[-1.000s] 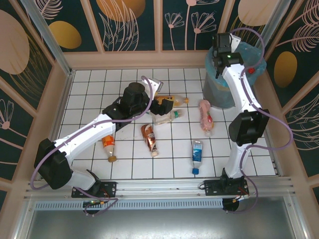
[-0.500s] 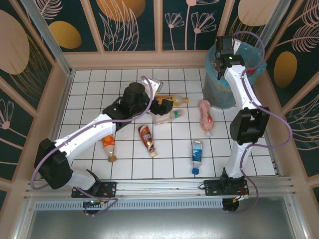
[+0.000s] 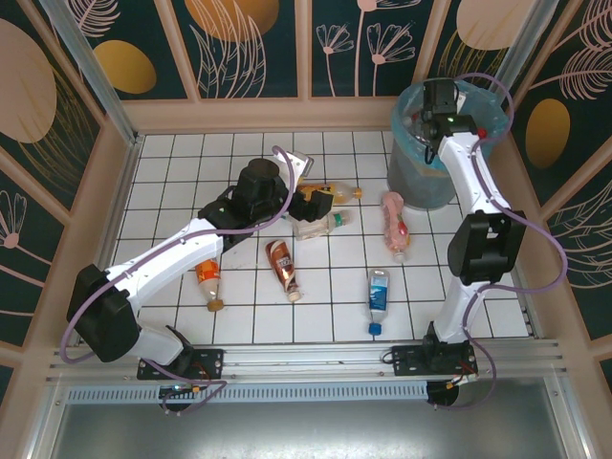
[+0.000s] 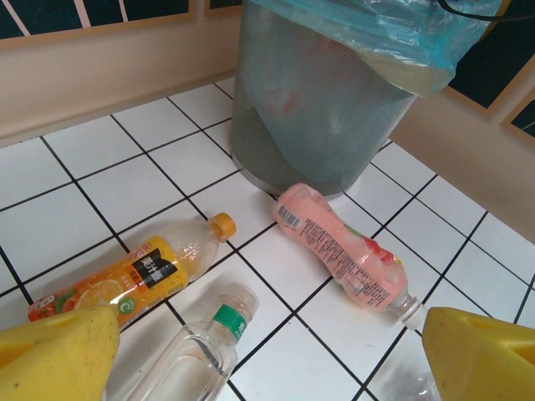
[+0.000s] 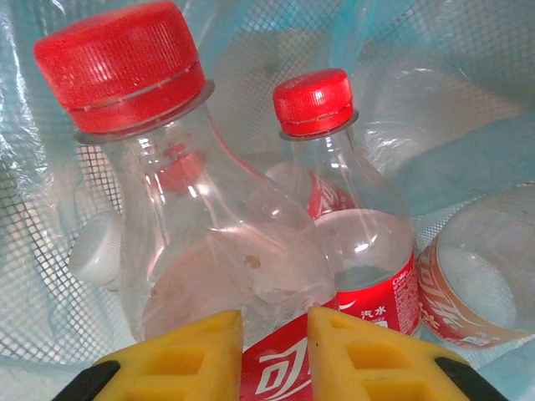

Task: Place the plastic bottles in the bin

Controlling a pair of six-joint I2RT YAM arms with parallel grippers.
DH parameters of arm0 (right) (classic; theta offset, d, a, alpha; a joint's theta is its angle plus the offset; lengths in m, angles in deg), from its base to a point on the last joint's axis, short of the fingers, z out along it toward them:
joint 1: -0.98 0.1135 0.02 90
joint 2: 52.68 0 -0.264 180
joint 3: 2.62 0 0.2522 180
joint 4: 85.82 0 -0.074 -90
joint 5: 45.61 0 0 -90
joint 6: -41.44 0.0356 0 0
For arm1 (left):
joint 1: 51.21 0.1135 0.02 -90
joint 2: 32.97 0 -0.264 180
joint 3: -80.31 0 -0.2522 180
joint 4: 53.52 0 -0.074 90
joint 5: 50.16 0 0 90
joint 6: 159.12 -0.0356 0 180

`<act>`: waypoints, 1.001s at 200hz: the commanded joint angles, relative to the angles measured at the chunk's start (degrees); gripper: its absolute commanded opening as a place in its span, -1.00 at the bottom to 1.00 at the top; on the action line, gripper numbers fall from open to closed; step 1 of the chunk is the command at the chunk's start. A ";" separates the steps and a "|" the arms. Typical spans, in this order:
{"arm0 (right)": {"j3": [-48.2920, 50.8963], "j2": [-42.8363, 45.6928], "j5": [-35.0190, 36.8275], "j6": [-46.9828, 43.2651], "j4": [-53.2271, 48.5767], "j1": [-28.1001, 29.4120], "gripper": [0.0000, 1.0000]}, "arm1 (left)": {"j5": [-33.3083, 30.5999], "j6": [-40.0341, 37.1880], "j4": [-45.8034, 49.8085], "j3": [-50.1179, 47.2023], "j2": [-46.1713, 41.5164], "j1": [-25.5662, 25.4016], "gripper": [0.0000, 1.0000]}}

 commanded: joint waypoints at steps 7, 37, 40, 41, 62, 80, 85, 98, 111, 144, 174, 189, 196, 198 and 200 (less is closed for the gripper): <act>-2.06 0.10 -4.94 0.37 -2.06 -0.75 -0.47 | -0.45 0.03 -1.15 -0.16 0.71 0.23 0.86; -2.10 0.54 -9.81 1.59 -1.99 -0.61 -0.47 | -0.41 0.06 -1.13 -0.16 0.69 0.20 0.86; -2.26 0.53 -9.93 1.63 -2.21 -0.64 -0.48 | -0.39 0.05 -1.14 -0.16 0.69 0.19 0.86; -2.30 0.45 -9.97 1.61 -2.31 -0.64 -0.48 | -0.34 0.06 -1.14 -0.16 0.69 0.22 0.86; -2.82 -0.17 -10.25 1.35 -3.71 -0.76 -0.48 | -0.11 0.16 -1.15 -0.10 0.61 0.20 0.86; -1.76 -0.33 -10.08 0.93 -4.16 -1.15 -0.48 | -0.08 0.17 -1.10 -0.16 0.43 0.23 0.86; -1.21 -0.27 -10.02 0.82 -4.01 -1.39 -0.48 | -0.15 0.16 -1.13 -0.16 0.45 0.24 0.86; 0.09 -0.27 -10.41 0.62 -3.67 -2.14 -0.48 | -0.21 0.19 -1.14 -0.16 0.35 0.25 0.86; 1.07 -0.42 -10.66 0.53 -3.44 -3.28 -0.48 | -0.18 0.16 -1.14 -0.09 0.40 0.20 0.86; 0.86 -1.54 -10.42 -0.31 -3.72 -4.25 -0.48 | -0.30 0.05 -1.07 -0.08 0.44 0.29 0.86; -1.84 -3.79 -10.34 -1.11 -5.45 -4.31 -0.48 | -0.36 -0.08 -1.04 -0.07 0.53 0.24 0.86; -3.21 -4.21 -10.26 -1.27 -6.31 -4.11 -0.48 | -0.55 -0.17 -0.90 -0.07 0.55 0.21 0.86; -3.93 -4.20 -10.32 -1.38 -6.53 -3.92 -0.48 | -0.65 -0.25 -0.92 -0.07 0.58 0.18 0.86; -4.12 -4.18 -10.39 -1.40 -6.56 -3.81 -0.48 | -0.65 -0.27 -0.94 -0.07 0.53 0.17 0.86; -4.34 -4.11 -10.43 -1.40 -6.54 -3.78 -0.47 | -0.65 -0.27 -0.90 -0.07 0.54 0.16 0.87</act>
